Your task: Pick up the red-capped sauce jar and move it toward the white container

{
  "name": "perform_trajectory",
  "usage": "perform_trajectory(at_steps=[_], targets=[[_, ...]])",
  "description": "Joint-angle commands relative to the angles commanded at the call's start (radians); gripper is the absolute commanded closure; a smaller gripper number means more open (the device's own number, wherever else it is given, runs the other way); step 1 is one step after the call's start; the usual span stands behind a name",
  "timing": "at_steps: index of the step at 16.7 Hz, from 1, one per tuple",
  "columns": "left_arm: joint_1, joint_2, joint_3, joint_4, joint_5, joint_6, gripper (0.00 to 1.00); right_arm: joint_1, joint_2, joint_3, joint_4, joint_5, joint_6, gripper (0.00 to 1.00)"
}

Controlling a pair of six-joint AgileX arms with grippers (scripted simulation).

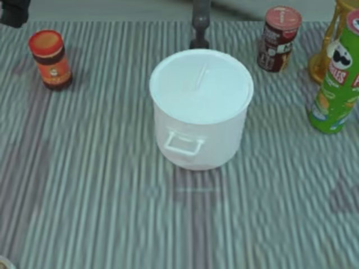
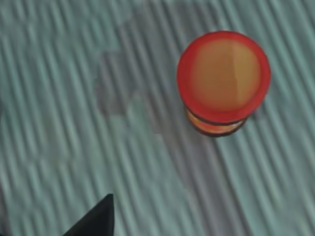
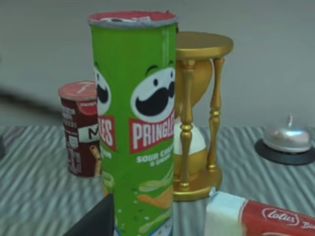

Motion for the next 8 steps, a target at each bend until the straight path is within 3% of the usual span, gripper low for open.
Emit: perform_trajectory(at_steps=[8], targets=[[-0.005,0.574,0.602,-0.288,0.047,0.118,0.0,0.0,0.0,0.0,0.0,0.0,0.0,0.0]])
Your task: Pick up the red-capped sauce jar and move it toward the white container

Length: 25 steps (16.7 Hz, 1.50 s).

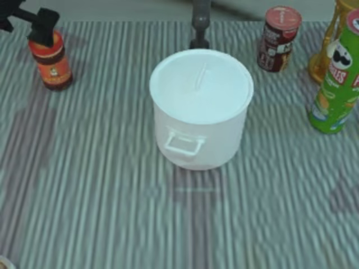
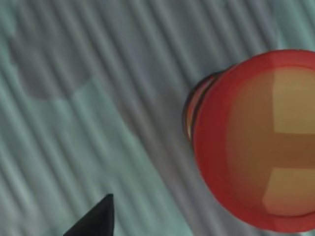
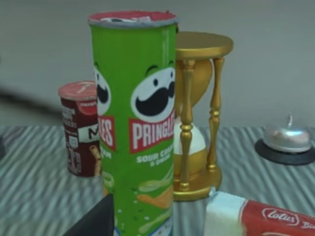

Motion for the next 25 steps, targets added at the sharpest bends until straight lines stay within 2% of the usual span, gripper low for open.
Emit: perform_trajectory(at_steps=[4,11,18,22,25], targets=[[-0.002,0.118,0.133,-0.058,0.01,0.025,0.0,0.0,0.0,0.0,0.0,0.0,0.0,0.0],[0.002,0.127,0.136,-0.056,0.009,0.026,0.0,0.0,0.0,0.0,0.0,0.0,0.0,0.0],[-0.016,0.169,0.039,0.087,0.007,0.013,0.0,0.0,0.0,0.0,0.0,0.0,0.0,0.0],[-0.016,0.17,0.036,0.091,0.007,0.013,0.0,0.0,0.0,0.0,0.0,0.0,0.0,0.0],[-0.016,0.17,0.036,0.091,0.007,0.013,0.23,0.0,0.0,0.0,0.0,0.0,0.0,0.0]])
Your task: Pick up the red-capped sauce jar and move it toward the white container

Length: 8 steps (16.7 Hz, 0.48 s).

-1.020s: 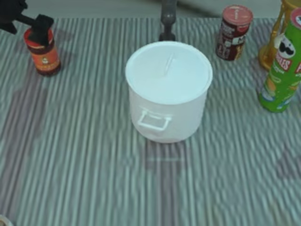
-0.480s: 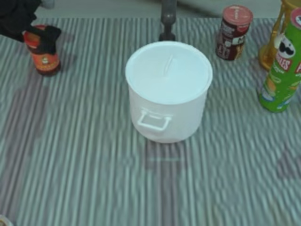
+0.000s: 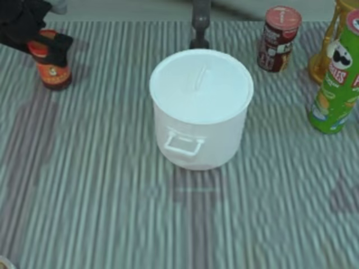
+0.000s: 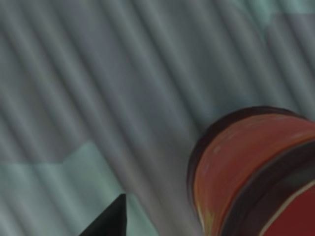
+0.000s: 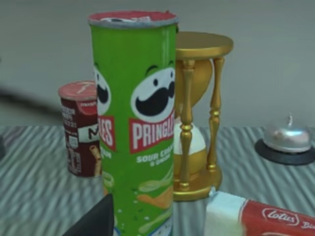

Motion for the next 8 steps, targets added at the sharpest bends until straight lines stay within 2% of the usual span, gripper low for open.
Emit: perform_trajectory(at_steps=[8], targets=[[0.0,0.0,0.0,0.0,0.0,0.0,0.83,0.0,0.0,0.0,0.0,0.0,0.0,0.0]])
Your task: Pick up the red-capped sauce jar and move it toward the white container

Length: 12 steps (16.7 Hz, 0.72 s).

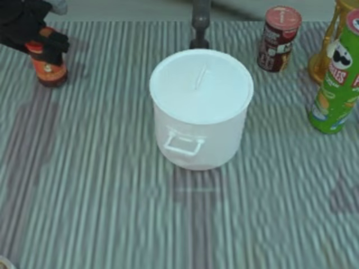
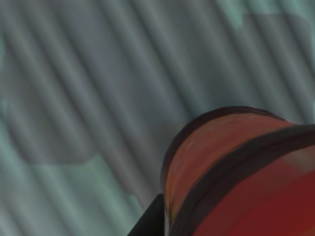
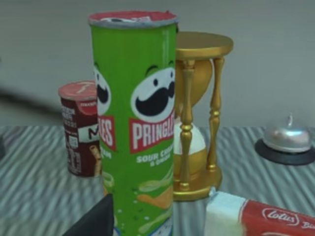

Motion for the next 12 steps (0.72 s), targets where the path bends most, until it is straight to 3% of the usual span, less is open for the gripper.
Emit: perform_trajectory(at_steps=[2,3,12], targets=[[0.0,0.0,0.0,0.0,0.0,0.0,0.98,0.0,0.0,0.0,0.0,0.0,0.0,0.0],[0.0,0.0,0.0,0.0,0.0,0.0,1.0,0.0,0.0,0.0,0.0,0.0,0.0,0.0],[0.004,-0.003,-0.002,0.0,0.0,0.002,1.0,0.0,0.0,0.0,0.0,0.0,0.0,0.0]])
